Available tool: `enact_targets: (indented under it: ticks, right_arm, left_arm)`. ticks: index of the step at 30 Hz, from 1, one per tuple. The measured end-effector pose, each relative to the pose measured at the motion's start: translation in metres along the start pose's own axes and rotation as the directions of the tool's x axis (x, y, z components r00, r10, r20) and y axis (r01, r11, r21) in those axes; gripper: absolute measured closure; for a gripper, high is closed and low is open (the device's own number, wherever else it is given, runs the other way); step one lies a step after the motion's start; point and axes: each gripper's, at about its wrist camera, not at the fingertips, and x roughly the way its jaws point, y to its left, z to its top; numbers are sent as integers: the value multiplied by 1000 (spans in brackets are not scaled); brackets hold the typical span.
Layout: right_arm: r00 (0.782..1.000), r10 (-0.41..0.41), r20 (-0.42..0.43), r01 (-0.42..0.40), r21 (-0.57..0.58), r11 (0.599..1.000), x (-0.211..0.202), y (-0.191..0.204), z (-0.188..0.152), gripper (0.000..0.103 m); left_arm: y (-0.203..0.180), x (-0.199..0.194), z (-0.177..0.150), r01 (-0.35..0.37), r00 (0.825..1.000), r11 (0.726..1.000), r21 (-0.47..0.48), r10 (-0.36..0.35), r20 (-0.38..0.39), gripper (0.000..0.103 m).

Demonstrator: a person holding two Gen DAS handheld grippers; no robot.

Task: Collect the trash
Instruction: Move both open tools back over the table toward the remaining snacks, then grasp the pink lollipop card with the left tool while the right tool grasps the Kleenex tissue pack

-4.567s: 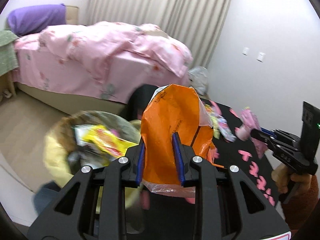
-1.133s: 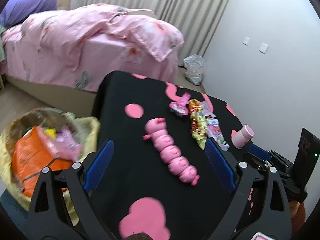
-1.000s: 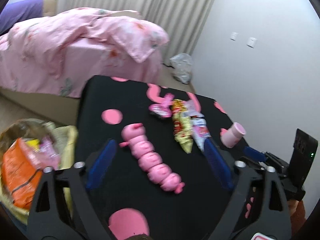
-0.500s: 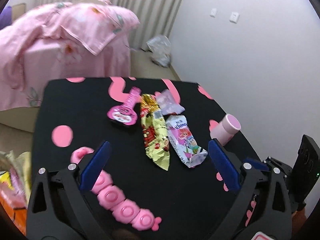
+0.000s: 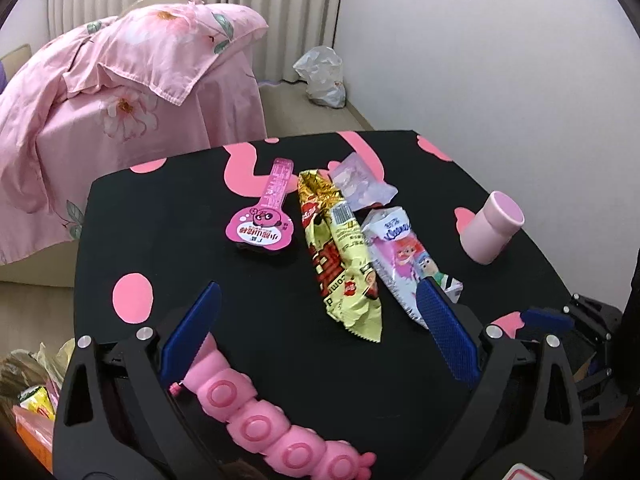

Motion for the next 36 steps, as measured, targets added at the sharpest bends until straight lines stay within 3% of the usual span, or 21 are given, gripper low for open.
enact_targets:
  ticks: [3,4,6,7,9,12,15,17,20,24,25,26,27,31,36]
  right_arm:
    - [1000,2,-1,-2,7,1000,0,-2,1,50]
    - [1000,4,-5,-4,8,1000,1,-2,1,50]
    - [1000,5,-15,-5,7,1000,3,-2,2,50]
    - [1000,6,-18,-6,6,1000,4,-2,2,50]
    - [1000,7,-24,-7,2,1000,6,-1,3,50]
    - [999,4,-33,-4,-9,1000,9,2,4,50]
    - [999,11,-50,-12,-9,1000,16,4,5,50]
    - [998,13,-64,-14,-8,1000,19,4,4,50]
    - [997,13,-72,-14,-14,1000,21,5,4,50]
    - [997,7,-71,-8,-7,1000,20,5,3,50]
    - [997,5,-71,-5,-4,1000,20,4,3,50]
    - [998,5,-69,-5,-1,1000,20,3,4,50]
    - [998,4,-66,-4,0,1000,20,3,5,50]
    - [998,-45,-35,44,-18,999,20,7,19,50]
    - [998,-67,5,67,30,997,29,3,50,50]
  left_arm:
    - [11,1,0,-20,1000,1000,-10,20,14,16]
    - [18,3,1,-63,998,998,-23,63,13,19]
    - [28,9,5,-83,997,995,-48,83,-10,28]
    - [35,15,8,-59,998,996,-67,57,-32,35]
    - [50,28,13,56,994,992,-111,-66,-84,43]
    - [49,39,16,107,988,992,-68,-114,-108,46]
    - [41,46,28,35,993,999,21,-33,-116,45]
    - [44,51,38,19,992,1000,3,-19,-127,45]
    - [50,68,51,-6,983,1000,-12,4,-182,44]
    - [42,85,53,-64,968,996,60,76,-238,46]
    - [40,84,51,-95,967,993,68,108,-231,57]
    - [40,81,50,-95,969,993,65,107,-223,77]
    - [41,78,48,-81,971,995,51,90,-222,83]
    - [48,37,36,-31,990,998,-46,24,-141,87]
    - [45,2,18,-14,995,997,-70,8,-99,88]
